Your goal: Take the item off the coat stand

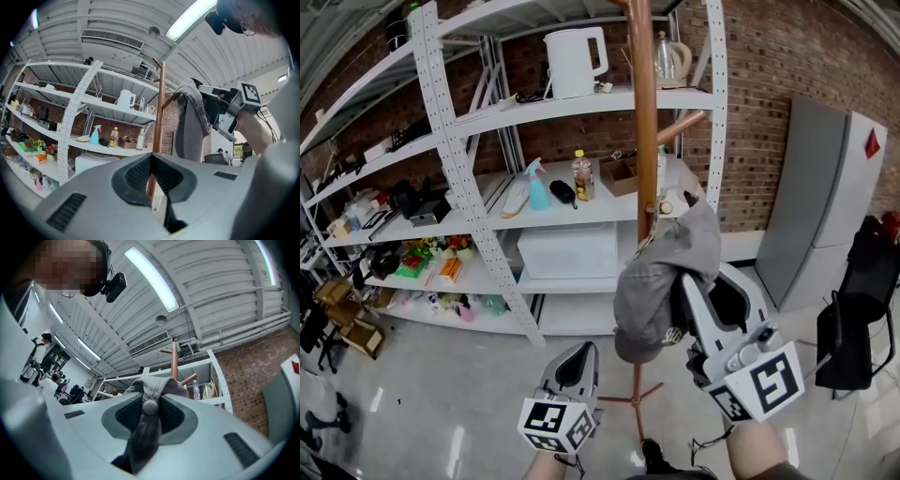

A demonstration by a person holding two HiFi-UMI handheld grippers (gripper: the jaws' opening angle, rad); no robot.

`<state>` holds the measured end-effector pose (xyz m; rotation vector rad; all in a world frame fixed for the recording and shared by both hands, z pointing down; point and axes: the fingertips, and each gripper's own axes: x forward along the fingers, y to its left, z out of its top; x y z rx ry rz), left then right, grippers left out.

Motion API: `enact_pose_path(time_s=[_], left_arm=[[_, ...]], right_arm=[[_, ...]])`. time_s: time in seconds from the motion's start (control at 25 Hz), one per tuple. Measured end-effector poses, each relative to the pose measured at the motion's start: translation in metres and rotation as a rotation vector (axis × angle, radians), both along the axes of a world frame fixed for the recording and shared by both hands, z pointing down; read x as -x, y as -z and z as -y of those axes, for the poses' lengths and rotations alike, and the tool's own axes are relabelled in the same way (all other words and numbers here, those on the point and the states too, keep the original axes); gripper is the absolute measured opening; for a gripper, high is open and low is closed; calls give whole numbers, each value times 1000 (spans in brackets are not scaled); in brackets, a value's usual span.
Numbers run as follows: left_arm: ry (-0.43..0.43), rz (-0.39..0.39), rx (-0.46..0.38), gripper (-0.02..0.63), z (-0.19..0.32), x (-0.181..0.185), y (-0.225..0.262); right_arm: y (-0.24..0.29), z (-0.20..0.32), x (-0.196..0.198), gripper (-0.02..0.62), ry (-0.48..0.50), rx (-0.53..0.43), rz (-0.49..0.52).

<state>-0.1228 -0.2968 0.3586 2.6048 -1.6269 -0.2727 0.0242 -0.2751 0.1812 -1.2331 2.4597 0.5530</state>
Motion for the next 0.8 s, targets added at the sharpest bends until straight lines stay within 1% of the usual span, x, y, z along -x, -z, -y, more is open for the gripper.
enact_pose_path(time_s=[0.28, 0.44, 0.64, 0.8], left_arm=[[-19, -6, 12, 6, -28, -2, -5], [-20, -7, 25, 6, -44, 3, -11], [-20, -13, 47, 6, -63, 7, -24], [-37, -27, 70, 6, -77, 4, -33]], right_arm=[[-8, -27, 1, 86, -11, 11, 0], [-19, -37, 0, 86, -30, 39, 9], [-43, -51, -1, 86, -46, 83, 3], [-71, -63, -5, 86, -59, 104, -15]])
